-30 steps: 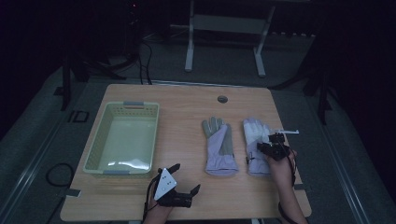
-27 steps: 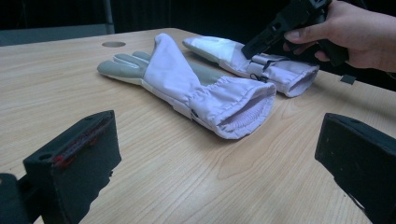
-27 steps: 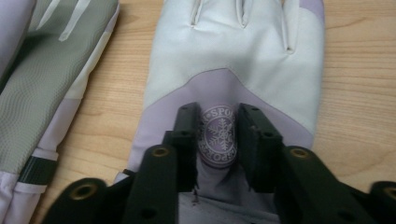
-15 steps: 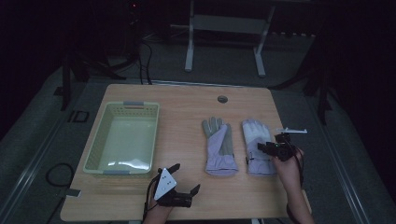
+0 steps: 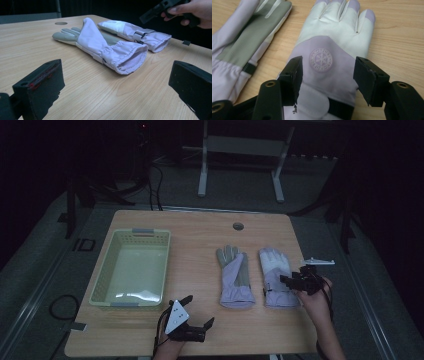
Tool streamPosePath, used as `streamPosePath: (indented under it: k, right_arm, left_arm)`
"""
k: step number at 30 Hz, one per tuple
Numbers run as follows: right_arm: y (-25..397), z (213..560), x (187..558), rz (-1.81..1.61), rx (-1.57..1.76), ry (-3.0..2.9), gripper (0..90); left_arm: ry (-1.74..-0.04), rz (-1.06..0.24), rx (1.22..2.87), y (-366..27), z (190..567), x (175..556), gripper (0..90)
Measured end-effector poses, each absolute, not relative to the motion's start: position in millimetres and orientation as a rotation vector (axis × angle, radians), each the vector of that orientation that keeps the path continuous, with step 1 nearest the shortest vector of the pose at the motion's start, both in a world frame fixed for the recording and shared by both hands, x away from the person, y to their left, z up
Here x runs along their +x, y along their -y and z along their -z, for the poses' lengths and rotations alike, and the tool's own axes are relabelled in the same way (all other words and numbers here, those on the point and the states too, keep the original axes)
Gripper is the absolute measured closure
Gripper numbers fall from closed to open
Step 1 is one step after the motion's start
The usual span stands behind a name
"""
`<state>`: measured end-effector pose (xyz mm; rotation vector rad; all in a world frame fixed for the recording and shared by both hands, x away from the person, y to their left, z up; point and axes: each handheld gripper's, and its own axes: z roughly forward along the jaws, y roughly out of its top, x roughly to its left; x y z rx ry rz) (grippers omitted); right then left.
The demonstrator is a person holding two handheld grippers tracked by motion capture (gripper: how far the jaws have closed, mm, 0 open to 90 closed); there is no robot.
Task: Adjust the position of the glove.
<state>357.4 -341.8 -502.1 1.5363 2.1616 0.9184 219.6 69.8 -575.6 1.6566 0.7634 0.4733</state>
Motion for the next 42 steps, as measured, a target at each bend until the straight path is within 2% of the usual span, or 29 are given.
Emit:
streamPosePath:
  k: [9,19,20,26,30,35,42]
  right_arm:
    - [337,528,378,-0.918,1.591,-2.181,40.3]
    - [326,542,371,-0.861,1.489,-2.192,36.9]
    - [327,543,370,-0.875,1.488,-2.188,38.5]
    - [330,543,369,-0.925,1.476,-2.204,62.0]
    - [329,542,369,-0.927,1.494,-2.205,66.9]
    - [330,536,365,-0.963,1.567,-2.161,77.4]
    - [337,520,363,-0.978,1.587,-2.128,79.8]
  left_arm:
    - [-0.764,-0.467,1.656,-70,576,220,0.1]
    - [-0.763,-0.468,1.658,-70,576,220,0.1]
    - [-0.763,-0.468,1.658,-70,576,220,0.1]
    - [-0.764,-0.471,1.660,-69,576,220,0.1]
    - [-0.766,-0.473,1.662,-69,576,220,0.1]
    - [-0.766,-0.467,1.658,-70,576,220,0.1]
    - [-0.767,-0.467,1.659,-70,576,220,0.1]
